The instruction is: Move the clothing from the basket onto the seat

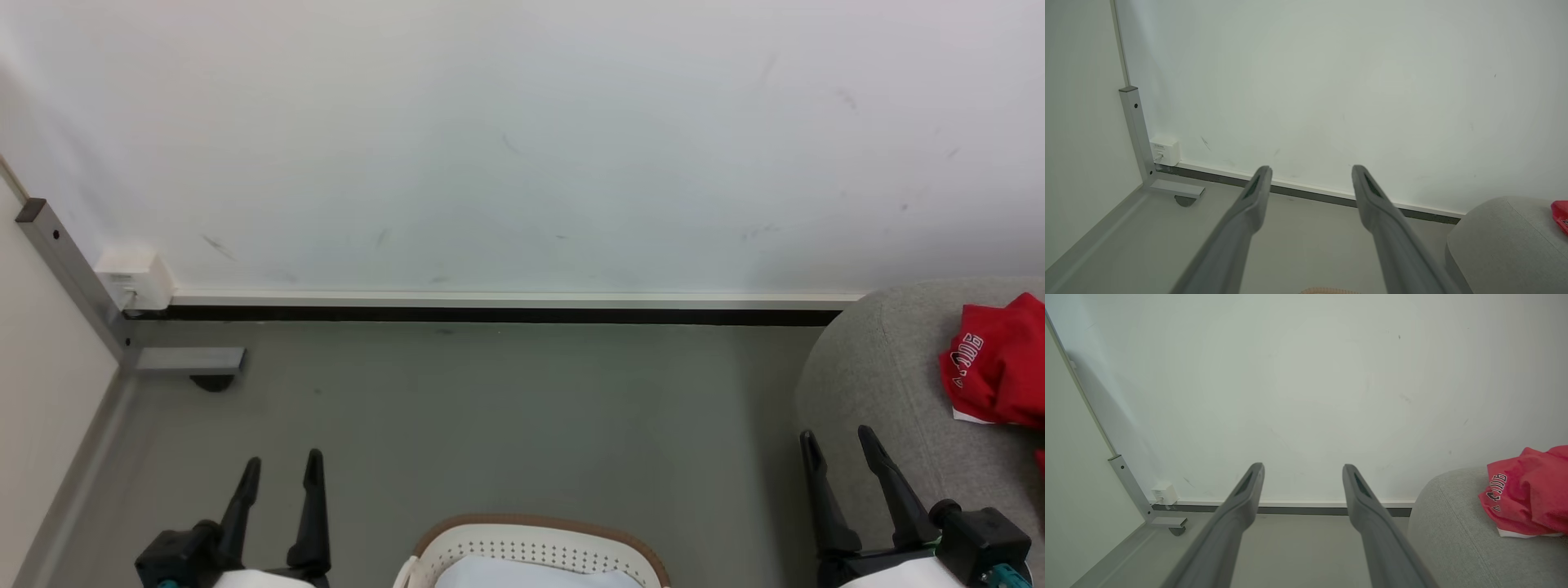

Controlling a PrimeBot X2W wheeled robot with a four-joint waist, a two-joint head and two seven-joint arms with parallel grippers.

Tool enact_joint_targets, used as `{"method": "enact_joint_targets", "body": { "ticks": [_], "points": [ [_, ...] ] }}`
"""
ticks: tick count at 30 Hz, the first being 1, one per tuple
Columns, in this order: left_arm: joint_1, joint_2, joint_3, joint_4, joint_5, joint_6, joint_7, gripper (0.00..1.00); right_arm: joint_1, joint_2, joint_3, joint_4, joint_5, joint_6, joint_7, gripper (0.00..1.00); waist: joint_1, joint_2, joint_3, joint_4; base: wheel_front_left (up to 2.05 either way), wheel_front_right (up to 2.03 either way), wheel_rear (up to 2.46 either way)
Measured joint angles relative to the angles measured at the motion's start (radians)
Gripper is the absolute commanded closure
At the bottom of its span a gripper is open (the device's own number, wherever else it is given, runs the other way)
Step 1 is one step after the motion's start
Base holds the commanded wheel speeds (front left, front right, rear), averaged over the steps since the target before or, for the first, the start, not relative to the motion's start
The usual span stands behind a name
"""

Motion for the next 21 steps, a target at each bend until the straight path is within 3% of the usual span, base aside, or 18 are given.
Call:
{"method": "enact_joint_targets", "body": {
  "ticks": [15, 16, 21],
  "points": [
    [-0.008, -0.042, 0.069, 0.034, 0.072, -0.058, 0.000, 0.00, 0.008, 0.010, 0.013, 0.007, -0.004, 0.000, 0.000, 0.00, 0.0000, 0.0000, -0.009, -0.031, 0.00, 0.00, 0.00],
    [-0.008, -0.044, 0.071, 0.035, 0.072, -0.060, 0.000, 1.00, 0.009, 0.011, 0.014, 0.008, -0.004, 0.000, 0.000, 1.00, 0.0000, 0.0000, -0.009, -0.032, 0.00, 0.00, 0.00],
    [0.008, -0.050, 0.074, 0.068, 0.041, -0.060, 0.019, 1.00, 0.032, 0.013, 0.012, 0.030, 0.024, 0.000, 0.012, 1.00, 0.0000, 0.0000, -0.009, -0.032, 0.00, 0.00, 0.00]
  ]
}}
